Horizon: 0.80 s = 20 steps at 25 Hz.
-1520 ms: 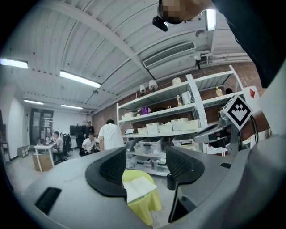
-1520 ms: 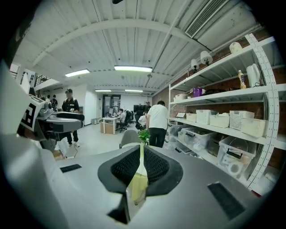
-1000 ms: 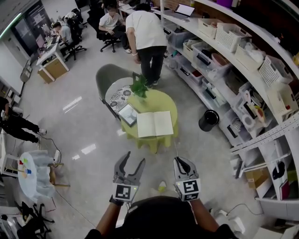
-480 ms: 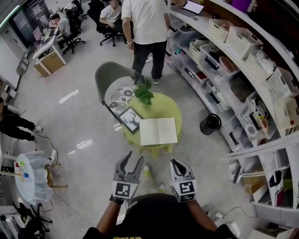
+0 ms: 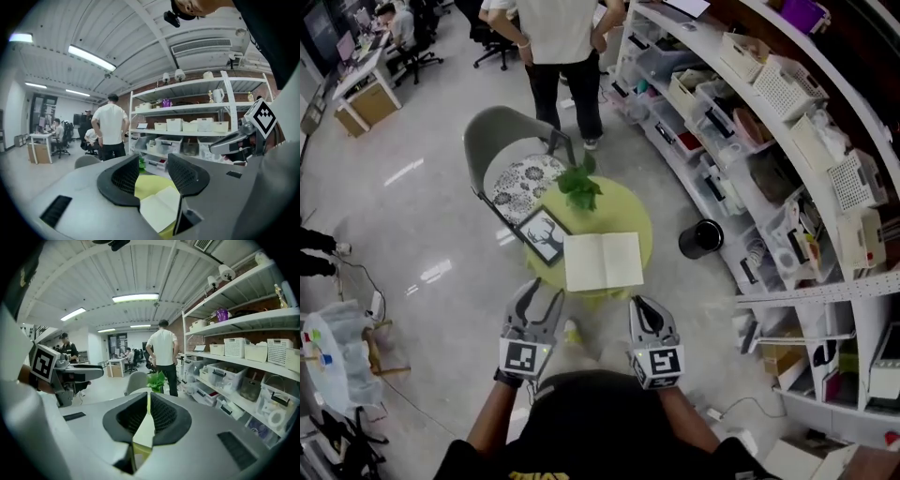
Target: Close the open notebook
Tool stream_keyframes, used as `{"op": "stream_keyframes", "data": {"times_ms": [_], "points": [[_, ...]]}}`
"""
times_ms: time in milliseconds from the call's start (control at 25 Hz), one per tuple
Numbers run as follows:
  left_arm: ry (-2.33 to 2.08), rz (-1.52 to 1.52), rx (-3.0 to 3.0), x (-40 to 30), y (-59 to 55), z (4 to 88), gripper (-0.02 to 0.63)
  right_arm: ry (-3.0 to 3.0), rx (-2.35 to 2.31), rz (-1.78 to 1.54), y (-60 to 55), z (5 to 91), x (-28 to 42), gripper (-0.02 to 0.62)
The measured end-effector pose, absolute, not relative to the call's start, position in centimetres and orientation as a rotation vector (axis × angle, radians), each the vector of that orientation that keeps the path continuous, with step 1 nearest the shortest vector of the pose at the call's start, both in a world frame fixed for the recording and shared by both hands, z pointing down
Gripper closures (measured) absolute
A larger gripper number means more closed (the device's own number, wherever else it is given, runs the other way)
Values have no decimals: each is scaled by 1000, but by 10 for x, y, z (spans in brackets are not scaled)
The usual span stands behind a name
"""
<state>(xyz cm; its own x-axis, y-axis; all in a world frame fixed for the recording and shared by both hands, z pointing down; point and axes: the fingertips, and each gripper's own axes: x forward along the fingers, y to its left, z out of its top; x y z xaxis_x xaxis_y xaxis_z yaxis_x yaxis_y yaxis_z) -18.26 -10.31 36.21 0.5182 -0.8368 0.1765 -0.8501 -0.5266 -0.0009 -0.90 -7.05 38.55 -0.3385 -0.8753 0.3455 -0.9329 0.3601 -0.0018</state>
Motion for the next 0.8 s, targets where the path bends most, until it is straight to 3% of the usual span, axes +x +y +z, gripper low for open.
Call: {"op": "stream_keyframes", "data": {"times_ms": [520, 800], "points": [[-1319, 413, 2486, -166, -164, 504, 396, -2226, 1460, 319, -138, 493, 2, 583], [-1369, 445, 2379, -167, -199, 581, 368, -2178, 1428, 132, -183, 550, 9, 594]]}}
